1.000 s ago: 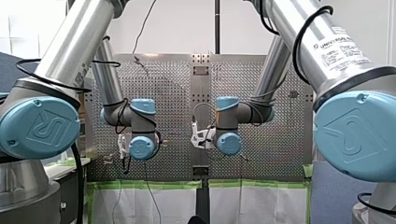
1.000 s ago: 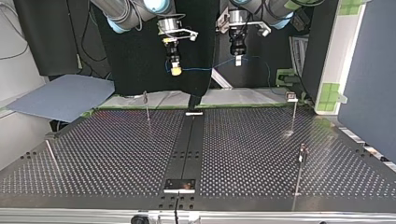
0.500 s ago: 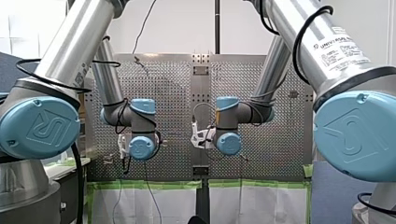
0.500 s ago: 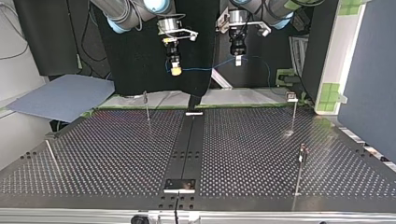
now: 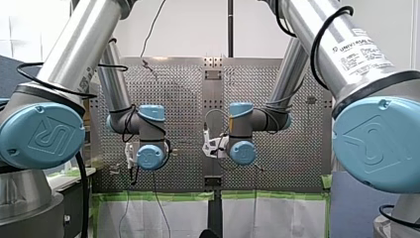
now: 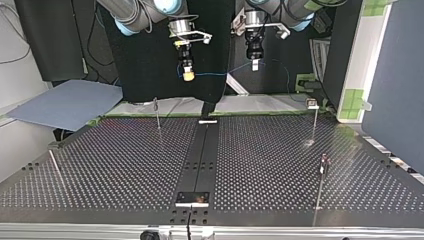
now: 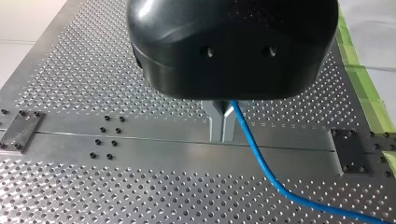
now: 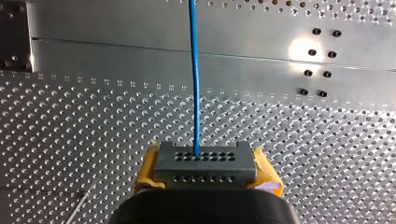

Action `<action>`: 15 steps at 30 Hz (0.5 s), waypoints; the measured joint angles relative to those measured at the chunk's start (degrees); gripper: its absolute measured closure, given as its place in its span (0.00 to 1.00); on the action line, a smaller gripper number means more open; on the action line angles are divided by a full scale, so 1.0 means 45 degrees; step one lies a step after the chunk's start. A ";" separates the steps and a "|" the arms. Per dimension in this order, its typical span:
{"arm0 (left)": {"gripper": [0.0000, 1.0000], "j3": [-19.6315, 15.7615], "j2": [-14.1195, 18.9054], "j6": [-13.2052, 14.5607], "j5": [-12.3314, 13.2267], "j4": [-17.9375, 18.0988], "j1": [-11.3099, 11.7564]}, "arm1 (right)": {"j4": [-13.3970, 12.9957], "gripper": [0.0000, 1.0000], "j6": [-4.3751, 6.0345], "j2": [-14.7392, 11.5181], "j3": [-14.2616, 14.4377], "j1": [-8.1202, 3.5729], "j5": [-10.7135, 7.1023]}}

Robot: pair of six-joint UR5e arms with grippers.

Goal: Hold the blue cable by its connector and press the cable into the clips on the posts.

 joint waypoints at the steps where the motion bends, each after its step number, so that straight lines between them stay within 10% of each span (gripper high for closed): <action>1: 0.98 0.0000 0.0000 0.0000 0.0000 0.0000 0.0000 | 0.0000 1.00 -0.0001 0.0000 -0.0001 0.0001 0.0000; 15: 0.98 -0.0183 -0.0268 -0.0002 0.0184 -0.0173 0.0162 | 0.0126 1.00 -0.0012 0.0117 -0.0056 0.0131 0.0012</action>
